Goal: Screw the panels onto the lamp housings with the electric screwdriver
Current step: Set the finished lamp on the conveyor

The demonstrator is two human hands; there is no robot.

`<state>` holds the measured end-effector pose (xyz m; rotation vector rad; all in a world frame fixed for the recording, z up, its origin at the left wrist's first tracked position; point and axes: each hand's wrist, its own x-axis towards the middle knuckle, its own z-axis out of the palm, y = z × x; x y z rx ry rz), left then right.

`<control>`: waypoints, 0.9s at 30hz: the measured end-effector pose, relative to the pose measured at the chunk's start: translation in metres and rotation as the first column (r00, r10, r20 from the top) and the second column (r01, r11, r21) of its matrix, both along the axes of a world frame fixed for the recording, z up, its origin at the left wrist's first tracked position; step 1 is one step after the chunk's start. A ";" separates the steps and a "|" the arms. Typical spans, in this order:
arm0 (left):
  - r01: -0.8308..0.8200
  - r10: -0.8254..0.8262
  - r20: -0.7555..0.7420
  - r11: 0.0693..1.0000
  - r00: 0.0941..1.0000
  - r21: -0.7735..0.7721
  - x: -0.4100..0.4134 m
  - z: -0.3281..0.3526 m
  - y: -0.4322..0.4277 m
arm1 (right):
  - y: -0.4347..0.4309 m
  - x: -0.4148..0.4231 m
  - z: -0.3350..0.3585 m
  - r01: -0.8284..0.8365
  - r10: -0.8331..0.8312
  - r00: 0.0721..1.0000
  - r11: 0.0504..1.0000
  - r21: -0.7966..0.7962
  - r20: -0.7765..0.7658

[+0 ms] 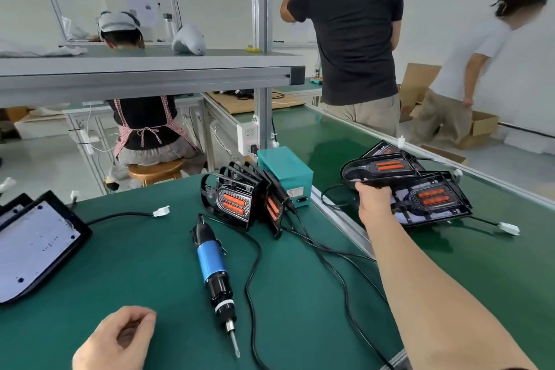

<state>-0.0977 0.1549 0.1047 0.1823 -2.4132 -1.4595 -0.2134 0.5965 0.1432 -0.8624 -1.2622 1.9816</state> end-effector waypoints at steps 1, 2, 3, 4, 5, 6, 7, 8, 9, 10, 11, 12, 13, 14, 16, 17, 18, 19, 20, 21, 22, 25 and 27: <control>-0.001 0.001 0.003 1.000 1.000 0.004 0.000 0.000 0.000 | 0.001 -0.002 -0.004 0.006 -0.020 0.991 0.994 0.105 0.131; -0.003 0.003 0.005 1.000 1.000 0.007 0.001 -0.001 -0.001 | 0.001 -0.002 -0.007 0.018 -0.068 0.967 0.980 0.200 0.244; -0.005 0.005 0.005 1.000 1.000 0.012 0.001 -0.001 -0.001 | 0.001 -0.003 -0.009 0.038 -0.124 0.942 0.963 0.267 0.313; -0.008 0.008 0.005 1.000 1.000 0.017 0.001 -0.002 -0.001 | -0.001 -0.002 -0.009 0.058 -0.163 0.926 0.952 0.300 0.340; -0.012 0.012 0.005 1.000 1.000 0.019 0.001 -0.002 -0.001 | -0.004 -0.002 -0.008 0.080 -0.190 0.921 0.946 0.314 0.339; -0.015 0.015 0.004 1.000 1.000 0.019 0.002 -0.003 -0.001 | -0.008 -0.002 -0.008 0.097 -0.204 0.923 0.944 0.316 0.326; -0.015 0.015 0.003 1.000 1.000 0.018 0.003 -0.003 -0.001 | -0.013 -0.002 -0.008 0.116 -0.213 0.928 0.944 0.308 0.306; -0.015 0.015 0.003 1.000 1.000 0.019 0.003 -0.003 -0.001 | -0.019 -0.001 -0.008 0.134 -0.221 0.932 0.946 0.295 0.287; -0.014 0.014 0.006 1.000 1.000 0.024 0.003 -0.003 -0.001 | -0.026 -0.001 -0.010 0.158 -0.236 0.933 0.946 0.282 0.271; -0.013 0.012 0.011 1.000 1.000 0.029 0.003 -0.003 -0.002 | -0.033 0.001 -0.011 0.182 -0.253 0.932 0.946 0.267 0.259; -0.012 0.011 0.017 0.999 1.000 0.033 0.004 -0.003 -0.002 | -0.041 0.002 -0.012 0.201 -0.263 0.932 0.948 0.247 0.250; -0.006 0.006 0.023 0.999 1.000 0.034 0.004 -0.003 -0.003 | -0.049 0.003 -0.012 0.206 -0.258 0.936 0.954 0.220 0.241; 0.001 -0.002 0.026 1.000 1.000 0.030 0.004 -0.003 -0.003 | -0.056 0.005 -0.011 0.196 -0.239 0.943 0.961 0.195 0.231; 0.005 -0.006 0.027 1.000 1.000 0.025 0.004 -0.003 -0.004 | -0.066 0.007 -0.009 0.173 -0.208 0.954 0.970 0.169 0.217; 0.006 -0.007 0.032 1.000 0.999 0.019 0.004 -0.003 -0.005 | -0.088 0.013 -0.004 0.101 -0.120 0.980 0.987 0.123 0.157; 0.007 -0.008 0.037 1.000 0.999 0.016 0.004 -0.003 -0.005 | -0.100 0.016 -0.001 0.054 -0.067 0.990 0.993 0.105 0.126; 0.010 -0.010 0.039 1.000 0.999 0.008 0.004 -0.003 -0.006 | -0.114 0.021 0.004 -0.004 -0.006 0.994 0.996 0.093 0.107; 0.013 -0.013 0.038 1.000 0.999 0.000 0.005 -0.003 -0.006 | -0.129 0.027 0.008 -0.050 0.043 0.995 0.995 0.083 0.085; 0.014 -0.014 0.034 1.000 0.999 -0.008 0.005 -0.004 -0.007 | -0.145 0.033 0.011 -0.089 0.085 0.994 0.994 0.067 0.067; 0.014 -0.013 0.029 1.000 0.999 -0.015 0.006 -0.004 -0.007 | -0.162 0.040 0.014 -0.125 0.122 0.992 0.990 0.062 0.045; 0.012 -0.011 0.024 1.000 1.000 -0.021 0.006 -0.004 -0.007 | -0.178 0.046 0.015 -0.163 0.161 0.986 0.984 0.067 0.032; 0.006 -0.006 0.017 0.999 1.000 -0.038 0.007 -0.006 -0.008 | -0.230 0.067 0.017 -0.293 0.294 0.956 0.955 0.057 -0.013; 0.007 -0.007 0.018 0.999 1.000 -0.044 0.007 -0.006 -0.008 | -0.263 0.081 0.013 -0.350 0.351 0.934 0.936 0.027 -0.061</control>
